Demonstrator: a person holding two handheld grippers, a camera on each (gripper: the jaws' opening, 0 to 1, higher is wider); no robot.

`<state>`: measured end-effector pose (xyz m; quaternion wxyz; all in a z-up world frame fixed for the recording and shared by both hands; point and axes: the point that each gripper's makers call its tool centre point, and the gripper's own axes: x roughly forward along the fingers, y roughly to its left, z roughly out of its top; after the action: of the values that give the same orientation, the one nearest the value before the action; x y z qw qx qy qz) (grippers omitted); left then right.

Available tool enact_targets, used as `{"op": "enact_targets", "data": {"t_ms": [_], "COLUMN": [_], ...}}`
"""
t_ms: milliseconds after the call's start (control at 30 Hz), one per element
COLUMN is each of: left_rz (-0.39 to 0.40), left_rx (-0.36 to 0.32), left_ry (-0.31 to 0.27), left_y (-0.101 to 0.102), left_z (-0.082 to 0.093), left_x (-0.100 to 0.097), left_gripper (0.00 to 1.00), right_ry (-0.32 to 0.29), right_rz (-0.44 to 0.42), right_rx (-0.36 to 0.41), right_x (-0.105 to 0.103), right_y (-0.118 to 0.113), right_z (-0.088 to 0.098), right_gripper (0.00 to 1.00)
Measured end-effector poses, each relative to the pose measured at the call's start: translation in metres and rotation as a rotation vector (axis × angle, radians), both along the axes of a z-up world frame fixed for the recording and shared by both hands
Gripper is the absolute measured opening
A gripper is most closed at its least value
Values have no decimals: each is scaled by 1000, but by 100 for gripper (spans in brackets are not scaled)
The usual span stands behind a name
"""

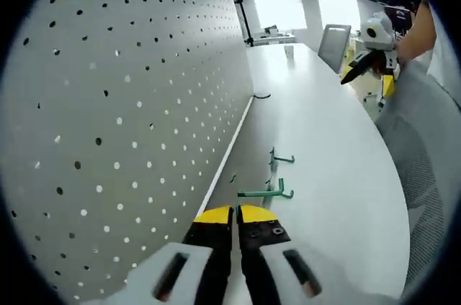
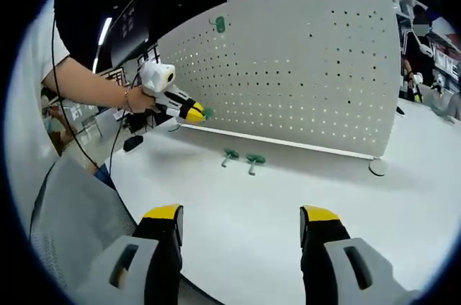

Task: Insert the hook assembly into the mounting plate slot until the hook locks in place.

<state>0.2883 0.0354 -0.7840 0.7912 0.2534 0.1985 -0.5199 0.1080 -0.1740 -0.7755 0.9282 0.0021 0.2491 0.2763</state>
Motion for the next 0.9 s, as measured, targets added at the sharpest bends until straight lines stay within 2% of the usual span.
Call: {"op": "enact_targets", "data": {"t_ms": [300, 500, 733, 800, 900], "left_rz": [84, 125, 183, 208, 215], "left_rx": [-116, -164, -250, -299, -316], "left_ry": [-18, -25, -22, -16, -25], "left_y": [0, 4, 7, 7, 7], "left_z": [27, 36, 49, 56, 59], "left_x": [-6, -11, -23, -26, -29], "left_gripper": [2, 2, 2, 2, 2], "right_ry": [-15, -17, -19, -21, -23], "right_rz": [-9, -7, -3, -3, -3], "right_rx": [18, 23, 24, 25, 26], "right_x": [2, 0, -3, -3, -4], "right_y": [1, 3, 4, 3, 3], "right_z": [5, 4, 4, 4, 5], "right_gripper": [64, 64, 64, 64, 64]}}
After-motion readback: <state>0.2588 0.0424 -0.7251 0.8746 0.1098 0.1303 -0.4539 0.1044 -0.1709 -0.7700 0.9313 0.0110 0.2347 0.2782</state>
